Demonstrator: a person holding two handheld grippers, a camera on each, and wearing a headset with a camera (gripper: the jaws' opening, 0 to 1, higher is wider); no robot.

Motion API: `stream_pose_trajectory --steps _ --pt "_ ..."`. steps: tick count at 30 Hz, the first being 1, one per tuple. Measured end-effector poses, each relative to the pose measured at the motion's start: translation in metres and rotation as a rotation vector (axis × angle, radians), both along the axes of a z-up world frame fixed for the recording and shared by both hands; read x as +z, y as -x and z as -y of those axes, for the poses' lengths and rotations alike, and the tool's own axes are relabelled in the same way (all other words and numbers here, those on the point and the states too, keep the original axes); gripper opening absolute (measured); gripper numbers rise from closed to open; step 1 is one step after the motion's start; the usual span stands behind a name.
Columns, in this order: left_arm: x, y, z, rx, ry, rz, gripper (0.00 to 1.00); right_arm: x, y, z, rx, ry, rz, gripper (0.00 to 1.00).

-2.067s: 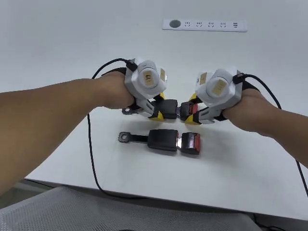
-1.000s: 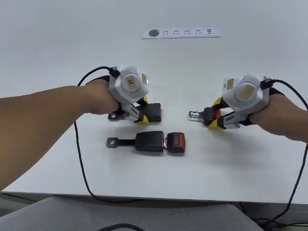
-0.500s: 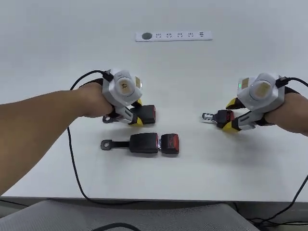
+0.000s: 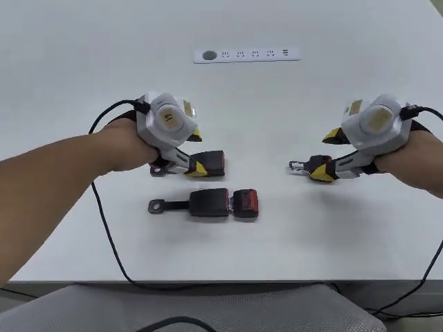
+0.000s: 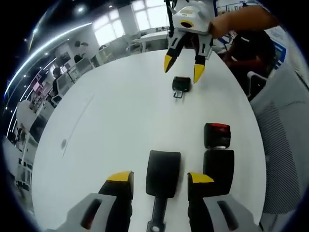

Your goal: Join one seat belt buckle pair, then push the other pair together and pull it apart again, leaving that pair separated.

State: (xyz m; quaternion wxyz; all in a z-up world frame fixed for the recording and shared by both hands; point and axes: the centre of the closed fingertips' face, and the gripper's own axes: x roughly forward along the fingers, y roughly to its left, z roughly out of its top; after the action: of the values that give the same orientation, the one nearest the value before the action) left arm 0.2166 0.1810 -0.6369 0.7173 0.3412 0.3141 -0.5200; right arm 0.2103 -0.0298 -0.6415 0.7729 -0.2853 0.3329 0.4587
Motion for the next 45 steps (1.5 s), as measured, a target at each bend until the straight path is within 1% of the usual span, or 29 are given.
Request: stream_pose_trajectory --steps 1,3,4,5,6,8,9,10,11,13,14,15,16,17,18,19,21,23,25,26,29,31,35,37,38,39,40,42,45 --pt "0.003 0.004 -0.001 0.015 0.011 0.002 0.48 0.005 0.007 -0.006 -0.007 -0.015 0.004 0.53" --pt "0.009 0.02 0.0 0.022 0.037 -0.003 0.51 0.011 0.019 -0.013 -0.006 -0.037 0.006 0.56" --pt "0.015 0.032 0.002 0.027 0.048 0.0 0.52 0.013 0.027 -0.016 -0.006 -0.042 0.006 0.58" --pt "0.015 0.036 0.002 0.026 0.049 -0.001 0.54 0.014 0.03 -0.017 -0.005 -0.044 0.008 0.59" --pt "0.011 0.04 -0.004 0.029 0.058 -0.001 0.55 0.012 0.04 -0.021 0.012 -0.043 0.015 0.59" --pt "0.015 0.05 -0.006 0.054 0.085 0.013 0.56 0.01 0.048 -0.021 0.026 -0.027 0.032 0.59" --pt "0.017 0.055 -0.006 0.077 0.099 0.008 0.57 0.01 0.05 -0.021 0.027 -0.026 0.035 0.6" --pt "0.021 0.065 -0.006 0.095 0.114 0.001 0.58 0.011 0.055 -0.021 0.025 -0.028 0.038 0.61" --pt "0.025 0.075 -0.006 0.104 0.12 0.004 0.6 0.013 0.061 -0.022 0.019 -0.036 0.041 0.62" --pt "0.026 0.084 -0.012 0.13 0.127 0.005 0.63 0.017 0.068 -0.021 -0.008 -0.063 0.044 0.65" --pt "0.026 0.085 -0.013 0.134 0.129 0.005 0.65 0.018 0.07 -0.021 -0.01 -0.068 0.042 0.66" --pt "0.027 0.092 -0.019 0.14 0.133 0.004 0.67 0.02 0.077 -0.021 -0.02 -0.081 0.036 0.66" --pt "0.029 0.093 -0.024 0.155 0.14 0.018 0.69 0.019 0.079 -0.018 -0.023 -0.078 0.032 0.66" --pt "0.031 0.091 -0.03 0.194 0.149 0.037 0.71 0.018 0.081 -0.015 -0.027 -0.075 0.03 0.67" --pt "0.033 0.096 -0.038 0.26 0.174 0.019 0.73 0.016 0.084 -0.009 -0.034 -0.069 0.029 0.68" --pt "0.03 0.097 -0.047 0.294 0.191 0.014 0.75 0.015 0.087 -0.004 -0.043 -0.063 0.026 0.7" --pt "0.026 0.103 -0.054 0.293 0.184 0.015 0.77 0.015 0.092 0.003 -0.063 -0.066 0.014 0.74" --pt "0.02 0.112 -0.063 0.308 0.177 0.002 0.79 0.016 0.094 0.008 -0.082 -0.073 0.017 0.79" --pt "0.018 0.117 -0.073 0.345 0.186 -0.006 0.81 0.015 0.096 0.014 -0.118 -0.079 0.014 0.83" --pt "0.019 0.121 -0.077 0.358 0.198 -0.02 0.81 0.014 0.096 0.016 -0.138 -0.085 0.01 0.84" --pt "0.018 0.126 -0.088 0.447 0.224 -0.049 0.85 0.017 0.099 0.016 -0.163 -0.108 0.021 0.9" --pt "0.019 0.131 -0.088 0.451 0.23 -0.048 0.88 0.019 0.099 0.015 -0.184 -0.125 0.027 0.93" --pt "0.015 0.14 -0.09 0.47 0.213 -0.046 0.94 0.018 0.104 0.014 -0.212 -0.144 0.019 0.98" --pt "0.014 0.143 -0.09 0.473 0.202 -0.043 0.99 0.017 0.106 0.015 -0.223 -0.142 0.015 1.0" --pt "0.014 0.145 -0.091 0.478 0.199 -0.048 1.0 0.017 0.103 0.021 -0.259 -0.125 0.035 1.0" --pt "0.015 0.144 -0.093 0.484 0.2 -0.043 1.0 0.019 0.099 0.025 -0.281 -0.119 0.061 1.0" --pt "0.017 0.143 -0.095 0.495 0.206 -0.038 1.0 0.021 0.1 0.023 -0.28 -0.135 0.06 1.0" --pt "0.019 0.141 -0.096 0.519 0.232 -0.041 1.0 0.022 0.102 0.021 -0.32 -0.189 0.024 1.0" --pt "0.021 0.14 -0.094 0.526 0.24 -0.04 1.0 0.019 0.105 0.021 -0.305 -0.164 0.039 1.0"
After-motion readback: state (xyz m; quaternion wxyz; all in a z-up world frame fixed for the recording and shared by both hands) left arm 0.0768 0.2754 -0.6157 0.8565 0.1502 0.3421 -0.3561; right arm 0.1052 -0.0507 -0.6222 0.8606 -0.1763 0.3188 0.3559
